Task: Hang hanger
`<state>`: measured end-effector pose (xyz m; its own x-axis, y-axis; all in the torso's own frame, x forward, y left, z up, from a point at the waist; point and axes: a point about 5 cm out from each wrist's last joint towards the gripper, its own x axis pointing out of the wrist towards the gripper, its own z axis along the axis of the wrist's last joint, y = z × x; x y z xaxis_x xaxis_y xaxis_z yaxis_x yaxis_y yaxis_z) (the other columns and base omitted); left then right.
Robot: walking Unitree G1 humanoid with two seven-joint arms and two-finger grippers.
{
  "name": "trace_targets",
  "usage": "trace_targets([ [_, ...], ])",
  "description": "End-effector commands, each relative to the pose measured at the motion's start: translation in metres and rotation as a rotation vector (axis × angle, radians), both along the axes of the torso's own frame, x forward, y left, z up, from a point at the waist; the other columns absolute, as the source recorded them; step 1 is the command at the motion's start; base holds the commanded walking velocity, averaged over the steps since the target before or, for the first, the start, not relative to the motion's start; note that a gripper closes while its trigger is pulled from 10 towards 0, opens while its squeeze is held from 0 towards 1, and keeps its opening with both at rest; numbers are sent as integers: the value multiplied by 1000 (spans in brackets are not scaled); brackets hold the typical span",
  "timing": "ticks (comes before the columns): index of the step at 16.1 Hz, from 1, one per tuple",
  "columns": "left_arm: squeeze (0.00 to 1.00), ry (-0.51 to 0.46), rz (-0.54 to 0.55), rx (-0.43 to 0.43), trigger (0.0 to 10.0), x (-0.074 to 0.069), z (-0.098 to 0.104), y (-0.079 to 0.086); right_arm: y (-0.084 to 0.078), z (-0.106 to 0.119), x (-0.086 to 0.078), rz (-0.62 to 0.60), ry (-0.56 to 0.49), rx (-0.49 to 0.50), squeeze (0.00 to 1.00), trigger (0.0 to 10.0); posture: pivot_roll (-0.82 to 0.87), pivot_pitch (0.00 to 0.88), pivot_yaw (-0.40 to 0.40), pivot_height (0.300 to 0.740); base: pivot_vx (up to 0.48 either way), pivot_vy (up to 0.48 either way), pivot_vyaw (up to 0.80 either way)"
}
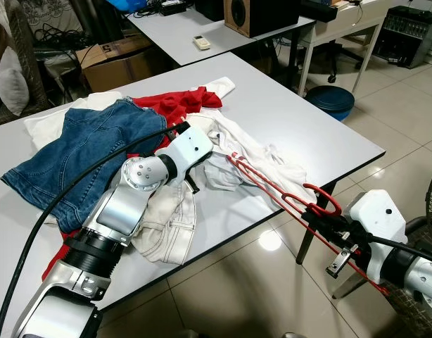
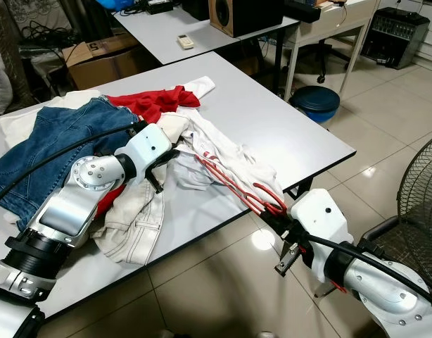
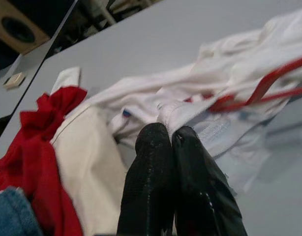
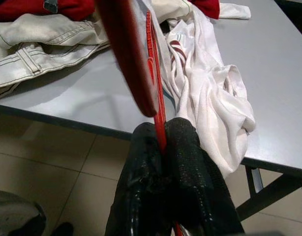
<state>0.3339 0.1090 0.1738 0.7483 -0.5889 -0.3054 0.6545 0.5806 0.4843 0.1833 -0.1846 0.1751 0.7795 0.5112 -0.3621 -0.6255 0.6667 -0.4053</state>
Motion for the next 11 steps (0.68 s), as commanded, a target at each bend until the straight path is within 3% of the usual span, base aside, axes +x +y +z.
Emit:
trace_targets([
  [1, 0, -9, -22, -27, 0, -3, 8, -1, 2, -3, 4, 7, -3, -6, 0, 10000, -118, 18, 100, 740, 0, 0, 0],
  [4, 0, -13, -63, -46, 0, -11, 16, -4, -6, -10, 17, -123, -11, -26, 0, 10000, -108, 9, 94, 740, 0, 0, 0],
  [7, 0, -5, -76, -36, 0, -26, 23, 5, -2, -21, 17, -250, 81, 142, 0, 10000, -110, 2, 93, 740, 0, 0, 0],
  [11, 0, -33, -23, -36, 0, -25, 30, 16, -8, -41, 8, -374, 226, 254, 0, 10000, -117, 0, 92, 740, 0, 0, 0],
])
